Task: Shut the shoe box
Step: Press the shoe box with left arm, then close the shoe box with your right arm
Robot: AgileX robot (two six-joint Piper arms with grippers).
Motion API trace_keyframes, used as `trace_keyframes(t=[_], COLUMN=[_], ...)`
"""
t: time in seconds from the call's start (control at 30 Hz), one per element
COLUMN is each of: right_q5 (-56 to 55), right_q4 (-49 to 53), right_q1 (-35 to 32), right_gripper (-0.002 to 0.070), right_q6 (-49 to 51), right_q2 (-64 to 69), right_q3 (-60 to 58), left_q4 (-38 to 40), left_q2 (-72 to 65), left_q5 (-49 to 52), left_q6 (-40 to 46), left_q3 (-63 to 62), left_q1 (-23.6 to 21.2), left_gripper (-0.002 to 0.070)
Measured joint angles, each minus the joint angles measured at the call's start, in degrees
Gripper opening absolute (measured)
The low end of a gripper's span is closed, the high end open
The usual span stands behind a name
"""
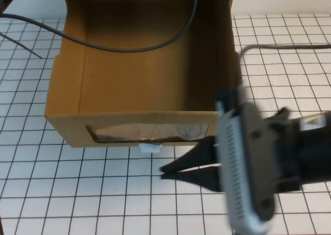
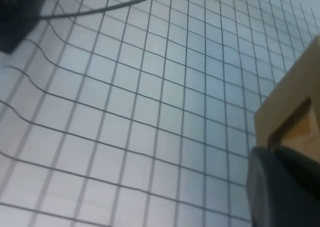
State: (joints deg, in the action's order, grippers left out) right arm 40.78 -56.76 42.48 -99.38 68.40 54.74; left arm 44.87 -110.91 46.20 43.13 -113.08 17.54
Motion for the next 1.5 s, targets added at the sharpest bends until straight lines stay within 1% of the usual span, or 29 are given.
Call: trace_keyframes(t=[0.13,0.23,0.3,0.47,0.53,0.67,1.0,1.13,1.27,1.4,1.5], right_q5=[-8.9,-12.8,-15.1,-22.9,-24.2,-21.8,-9.3,-7.5,-6.3,-1.1,-4.0], right_q4=[-1.3,-3.7,-6.8,-15.5,-17.3,-18.3,-21.7,-20.0,-14.2,-11.4,-8.6], right_q1=[5.7,7.9,8.4,8.4,8.1,6.1,-1.2,-1.8,-1.7,-1.3,1.2], right_gripper=[-0.0013,-0.0013,-0.0013,-0.0013,-0.0013,-0.0013,-0.0013,-0.0013,-0.0013,-0.0013,-0.0013], right_q6=[-8.1,-13.6,-17.5,-31.4,-34.0,-35.4,-35.9,-35.3,-29.4,-25.0,-23.7], right_q2=[5.9,10.4,13.2,19.6,22.2,26.7,36.2,36.4,36.0,35.7,34.9], right_q3=[0.0,0.0,0.0,0.7,2.5,8.3,23.5,24.6,24.6,24.6,22.9], left_q4=[2.2,4.5,6.4,12.5,14.6,15.4,16.6,17.0,17.0,17.0,17.0], left_q2=[-0.6,-0.7,-0.9,-2.3,-2.8,-2.9,-3.0,-3.1,-3.1,-3.1,-3.2], left_q5=[-0.1,0.3,1.0,3.7,4.6,5.0,5.5,5.6,5.6,5.6,5.6], left_q6=[0.0,0.0,0.0,0.0,0.0,0.1,0.2,0.2,0.2,0.2,0.2], left_q3=[-0.2,-0.2,-0.4,-0.3,-0.3,-0.4,-0.4,-0.4,-0.4,-0.4,-0.4], left_q1=[0.0,-0.5,-1.3,-4.9,-6.1,-6.9,-7.1,-7.1,-7.1,-7.1,-7.1], left_gripper=[-0.0002,-0.0002,-0.0002,-0.0002,-0.0002,-0.0002,-0.0002,-0.0002,-0.0002,-0.0002,-0.0002])
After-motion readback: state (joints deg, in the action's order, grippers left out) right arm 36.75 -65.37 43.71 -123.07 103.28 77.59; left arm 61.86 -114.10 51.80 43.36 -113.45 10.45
